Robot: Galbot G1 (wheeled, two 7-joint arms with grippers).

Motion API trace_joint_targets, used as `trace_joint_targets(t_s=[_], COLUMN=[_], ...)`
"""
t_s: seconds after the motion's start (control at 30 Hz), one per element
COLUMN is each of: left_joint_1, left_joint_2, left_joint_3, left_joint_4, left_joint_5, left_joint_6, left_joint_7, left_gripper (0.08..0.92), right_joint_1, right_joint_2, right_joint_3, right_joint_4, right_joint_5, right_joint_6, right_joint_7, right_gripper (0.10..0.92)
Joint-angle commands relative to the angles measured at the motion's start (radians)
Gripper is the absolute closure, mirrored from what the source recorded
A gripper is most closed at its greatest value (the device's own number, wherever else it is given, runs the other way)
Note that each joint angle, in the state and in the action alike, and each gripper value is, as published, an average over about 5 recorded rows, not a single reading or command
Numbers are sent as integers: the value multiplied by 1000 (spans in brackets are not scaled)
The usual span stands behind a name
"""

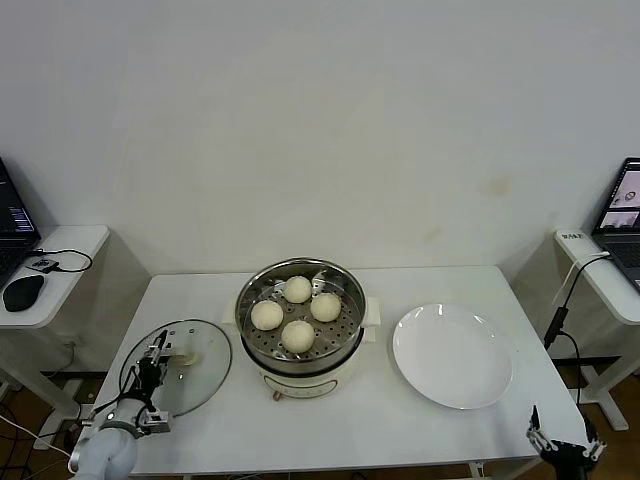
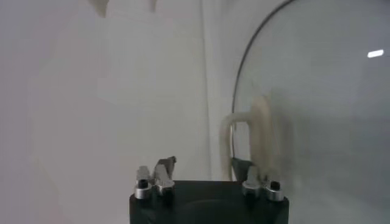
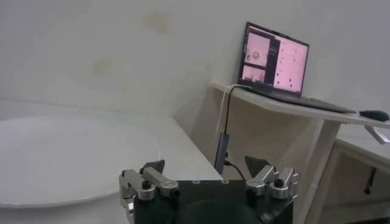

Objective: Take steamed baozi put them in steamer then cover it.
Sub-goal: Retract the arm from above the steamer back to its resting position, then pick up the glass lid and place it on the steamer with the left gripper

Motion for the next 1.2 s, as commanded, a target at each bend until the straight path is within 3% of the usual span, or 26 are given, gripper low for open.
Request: trace_joint_targets(t_s=[0.03,0.3,0.4,0.7,1.0,1.2], left_joint_1=[-13,-3,18,138,221,221], left_joint_2=[-6,-13,-11,13,66,128], left_joint_3=[2,-9,-26,-139,-246,-196], left_joint_4=[33,17,-26,-240,-502,-661], left_joint_5=[-5,-19,-16,-30,-125,-247], left_joint_6=[-4,-18,-17,5,91,211], left_joint_7=[-18,-77,-90,-78,75,188], left_gripper=[571,802,853,859,859,859], right_joint_1=[-1,-6,-6,-7,-15,-31], right_joint_2=[2,-4,-5,-5,-15,-17], right_joint_3=[-3,-7,-14,-52,-83,-113], right_joint_4=[0,-12,-8,-7,3,16], right_joint_5=[1,-4,-7,-29,-33,-54], right_joint_6=[0,13,16,31,30,46], right_joint_7=[-1,-1,-4,-4,-13,-13], right_gripper=[203,203,202,202,202,203])
